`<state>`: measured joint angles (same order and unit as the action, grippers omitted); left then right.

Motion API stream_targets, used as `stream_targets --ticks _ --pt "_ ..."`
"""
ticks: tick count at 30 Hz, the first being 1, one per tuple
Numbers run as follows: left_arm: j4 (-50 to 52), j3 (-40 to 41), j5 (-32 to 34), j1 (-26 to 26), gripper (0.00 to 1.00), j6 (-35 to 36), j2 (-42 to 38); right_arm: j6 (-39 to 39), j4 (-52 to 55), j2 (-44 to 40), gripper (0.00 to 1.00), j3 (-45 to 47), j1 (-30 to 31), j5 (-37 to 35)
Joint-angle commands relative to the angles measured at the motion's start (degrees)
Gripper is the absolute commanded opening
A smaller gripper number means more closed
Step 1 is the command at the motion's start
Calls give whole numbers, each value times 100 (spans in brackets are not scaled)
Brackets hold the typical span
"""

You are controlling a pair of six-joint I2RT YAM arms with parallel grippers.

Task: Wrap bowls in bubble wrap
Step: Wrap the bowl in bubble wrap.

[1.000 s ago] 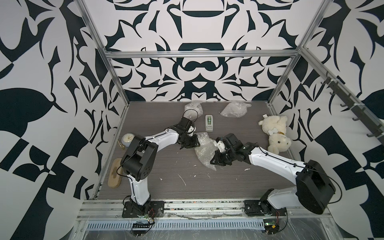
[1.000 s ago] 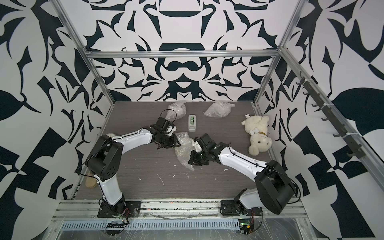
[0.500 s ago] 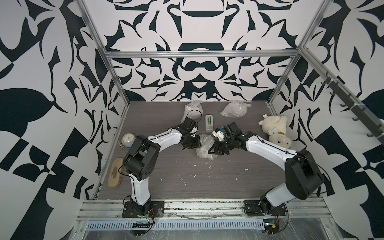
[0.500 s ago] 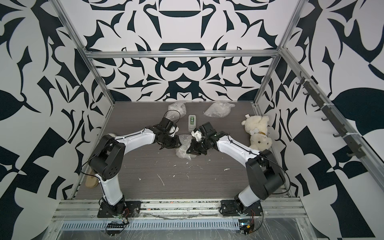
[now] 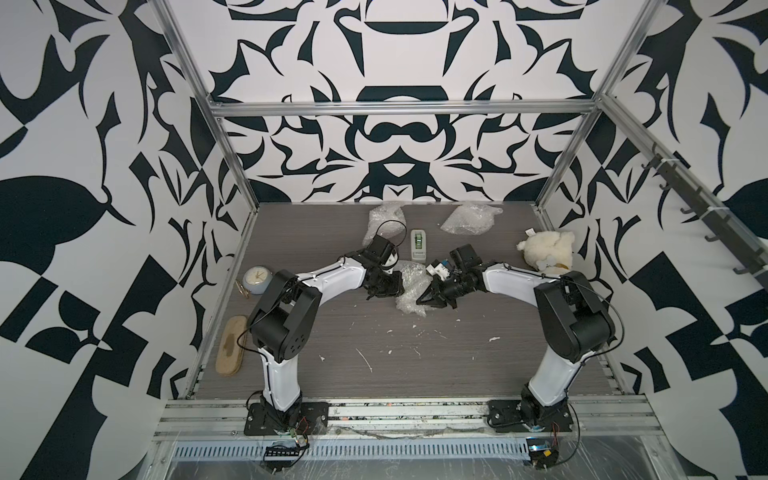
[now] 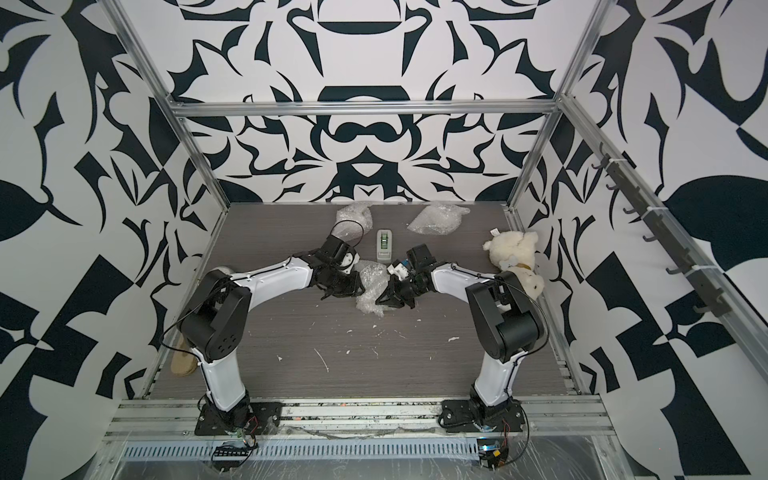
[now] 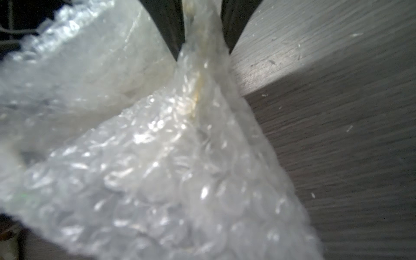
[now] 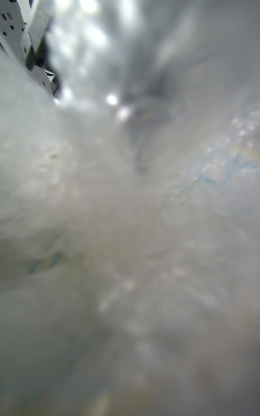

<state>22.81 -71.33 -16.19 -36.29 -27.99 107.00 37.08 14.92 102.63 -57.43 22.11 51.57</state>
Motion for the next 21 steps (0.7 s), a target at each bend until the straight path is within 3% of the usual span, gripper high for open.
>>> stream_targets --ticks 1,7,9,12,21 --pt "128 -113 10 -27 30 109 83 171 -461 98 4 -23 -56 127" --pt "36 -53 -10 -31 30 74 0 458 -780 294 5 -15 -243 163" --pt "-61 48 36 -27 37 44 -122 495 -828 367 5 -4 -308 156" --pt "-321 276 44 -23 39 -71 -346 555 -896 452 5 -22 -312 109" --pt "-1420 1346 367 -18 76 -668 -1043 654 -1039 574 5 -51 -317 177"
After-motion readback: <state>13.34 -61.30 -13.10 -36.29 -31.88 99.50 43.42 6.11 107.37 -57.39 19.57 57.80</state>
